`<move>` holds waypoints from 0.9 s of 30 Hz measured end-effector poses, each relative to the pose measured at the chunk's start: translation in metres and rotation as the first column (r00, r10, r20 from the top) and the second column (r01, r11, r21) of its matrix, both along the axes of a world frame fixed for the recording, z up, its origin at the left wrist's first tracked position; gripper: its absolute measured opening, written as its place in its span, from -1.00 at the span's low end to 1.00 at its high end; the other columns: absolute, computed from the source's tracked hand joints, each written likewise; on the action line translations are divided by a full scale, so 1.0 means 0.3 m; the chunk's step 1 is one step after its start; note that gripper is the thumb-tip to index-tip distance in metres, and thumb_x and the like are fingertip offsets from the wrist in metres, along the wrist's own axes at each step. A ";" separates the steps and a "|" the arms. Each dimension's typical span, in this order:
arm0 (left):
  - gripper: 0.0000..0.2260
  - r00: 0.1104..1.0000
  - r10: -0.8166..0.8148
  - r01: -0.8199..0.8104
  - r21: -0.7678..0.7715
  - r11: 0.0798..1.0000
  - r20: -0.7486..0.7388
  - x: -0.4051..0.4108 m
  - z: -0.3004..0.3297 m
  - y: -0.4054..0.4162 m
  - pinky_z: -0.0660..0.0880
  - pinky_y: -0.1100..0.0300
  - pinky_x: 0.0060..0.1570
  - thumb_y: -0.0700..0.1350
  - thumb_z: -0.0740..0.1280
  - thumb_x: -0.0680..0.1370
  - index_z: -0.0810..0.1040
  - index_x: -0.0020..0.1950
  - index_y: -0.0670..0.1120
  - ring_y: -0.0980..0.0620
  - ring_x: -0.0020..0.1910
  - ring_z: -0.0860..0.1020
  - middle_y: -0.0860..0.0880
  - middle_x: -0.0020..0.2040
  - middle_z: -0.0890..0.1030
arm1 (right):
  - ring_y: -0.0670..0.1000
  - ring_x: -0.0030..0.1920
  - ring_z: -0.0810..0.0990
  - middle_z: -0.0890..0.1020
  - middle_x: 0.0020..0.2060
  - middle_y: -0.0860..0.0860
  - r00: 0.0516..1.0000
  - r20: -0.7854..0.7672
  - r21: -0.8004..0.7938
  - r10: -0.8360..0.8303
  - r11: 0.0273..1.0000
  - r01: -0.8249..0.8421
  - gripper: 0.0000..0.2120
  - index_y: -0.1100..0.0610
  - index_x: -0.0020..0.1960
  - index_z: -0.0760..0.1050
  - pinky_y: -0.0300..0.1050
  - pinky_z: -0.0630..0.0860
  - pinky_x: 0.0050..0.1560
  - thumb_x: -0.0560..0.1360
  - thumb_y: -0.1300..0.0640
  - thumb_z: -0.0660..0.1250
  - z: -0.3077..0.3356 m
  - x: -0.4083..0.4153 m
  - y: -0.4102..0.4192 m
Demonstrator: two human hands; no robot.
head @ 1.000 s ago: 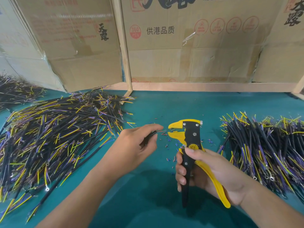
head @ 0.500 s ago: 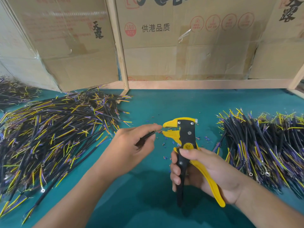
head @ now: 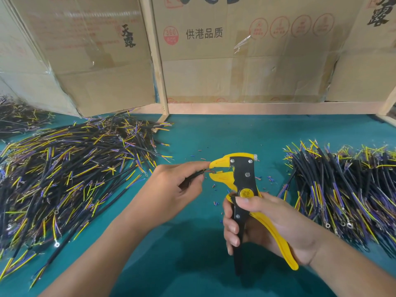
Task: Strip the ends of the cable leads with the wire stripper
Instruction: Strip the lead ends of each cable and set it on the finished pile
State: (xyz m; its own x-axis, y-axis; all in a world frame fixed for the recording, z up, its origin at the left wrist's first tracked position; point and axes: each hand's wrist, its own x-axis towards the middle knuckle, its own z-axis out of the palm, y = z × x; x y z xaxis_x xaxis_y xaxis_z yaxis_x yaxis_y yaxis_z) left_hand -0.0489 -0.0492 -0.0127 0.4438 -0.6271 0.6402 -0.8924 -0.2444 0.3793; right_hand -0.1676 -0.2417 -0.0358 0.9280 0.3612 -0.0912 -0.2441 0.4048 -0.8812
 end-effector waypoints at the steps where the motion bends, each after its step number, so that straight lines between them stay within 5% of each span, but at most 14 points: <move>1: -0.73 1.000 -0.001 0.001 0.008 1.000 -0.006 0.000 0.000 0.000 0.20 0.45 -0.39 -0.32 0.33 0.51 0.66 0.14 -0.09 0.16 -0.44 0.24 0.05 -0.33 0.34 | 0.16 -0.26 0.48 0.47 -0.26 0.16 1.000 0.000 -0.005 0.000 1.000 0.000 -0.74 0.24 -0.01 0.50 0.18 0.54 -0.06 0.53 0.03 0.39 0.000 0.001 0.001; 19: -0.71 0.985 -0.090 0.094 0.020 0.995 -0.148 -0.003 0.000 0.000 0.34 0.12 -0.45 -0.13 0.24 0.61 0.57 0.29 0.10 -0.04 -0.45 0.31 -0.07 -0.39 0.44 | 0.10 -0.40 0.38 0.36 -0.37 0.13 0.999 0.001 -0.005 -0.044 0.999 0.044 -0.67 0.21 -0.17 0.46 0.06 0.49 -0.24 0.54 -0.04 0.42 -0.008 -0.004 0.026; 23: -0.72 0.991 -0.088 0.089 0.010 0.996 -0.105 -0.002 0.003 -0.003 0.29 0.25 -0.46 -0.11 0.23 0.62 0.58 0.28 0.07 0.03 -0.44 0.28 -0.01 -0.38 0.42 | 0.09 -0.40 0.37 0.34 -0.38 0.13 0.998 0.015 0.003 -0.054 0.999 0.054 -0.66 0.20 -0.19 0.46 0.05 0.48 -0.26 0.52 -0.05 0.44 -0.007 -0.006 0.034; 27: -0.75 0.997 -0.079 0.079 0.053 0.996 0.003 0.006 0.010 0.007 0.25 0.49 -0.31 -0.16 0.26 0.64 0.60 0.29 -0.07 0.19 -0.38 0.31 0.24 -0.32 0.40 | 0.10 -0.41 0.36 0.34 -0.38 0.13 0.997 0.002 -0.022 -0.076 0.997 0.076 -0.65 0.20 -0.18 0.46 0.04 0.48 -0.27 0.52 -0.07 0.45 -0.001 -0.008 0.030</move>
